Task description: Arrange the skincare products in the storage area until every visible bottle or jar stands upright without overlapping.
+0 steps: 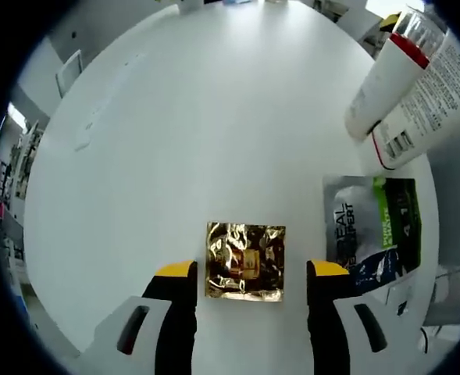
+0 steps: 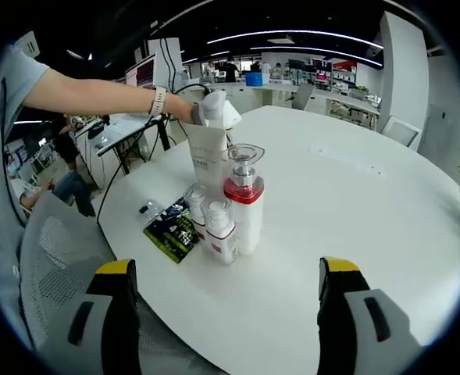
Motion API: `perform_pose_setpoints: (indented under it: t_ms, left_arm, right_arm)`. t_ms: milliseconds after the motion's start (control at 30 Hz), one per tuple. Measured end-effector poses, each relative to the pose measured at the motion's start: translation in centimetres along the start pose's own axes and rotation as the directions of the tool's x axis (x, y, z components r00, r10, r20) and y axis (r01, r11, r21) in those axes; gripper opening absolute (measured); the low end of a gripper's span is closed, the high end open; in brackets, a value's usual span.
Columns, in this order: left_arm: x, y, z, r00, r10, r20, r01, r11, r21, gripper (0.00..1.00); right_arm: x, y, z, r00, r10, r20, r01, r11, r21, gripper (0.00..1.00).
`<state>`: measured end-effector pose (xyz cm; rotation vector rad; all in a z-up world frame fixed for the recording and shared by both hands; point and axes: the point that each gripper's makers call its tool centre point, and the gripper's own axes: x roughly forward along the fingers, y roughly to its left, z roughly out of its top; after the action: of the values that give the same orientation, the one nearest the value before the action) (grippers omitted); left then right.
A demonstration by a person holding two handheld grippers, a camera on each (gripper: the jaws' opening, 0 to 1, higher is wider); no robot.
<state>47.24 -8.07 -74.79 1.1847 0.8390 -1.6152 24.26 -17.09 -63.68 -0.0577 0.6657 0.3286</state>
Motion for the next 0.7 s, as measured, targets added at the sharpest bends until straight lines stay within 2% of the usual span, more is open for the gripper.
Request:
perform_pose_setpoints:
  t_ms: [233,367,467,700]
  left_arm:
    - [-0.10,0.07,-0.04,1.000,0.005,-0.004,-0.005,1.000,0.002,0.51]
    - [-0.13,0.78,-0.04,1.000,0.013,0.007,-0.013,0.999,-0.036,0.43]
    - [-0.13,0.80,-0.06,1.000,0.013,0.002,-0.013,0.999,-0.032,0.37]
    - [-0.10,0.59,-0.22,1.000,0.012,-0.012,-0.012,0.999,-0.030,0.37]
  right_arm:
    - [0.16,-0.16,-0.18,1.000,0.001,-0.006,-0.001,1.000,0.001,0.96]
    - [0.19,0.10,-0.14,1.000,0.005,-0.005,-0.005,1.000,-0.002,0.96]
    - [0.16,0.08,-0.16,1.000,0.002,-0.005,-0.002,1.000,0.000,0.96]
    - [0.05,0.22,-0.02,1.000,0.004,-0.002,-0.004,1.000,-0.005,0.96]
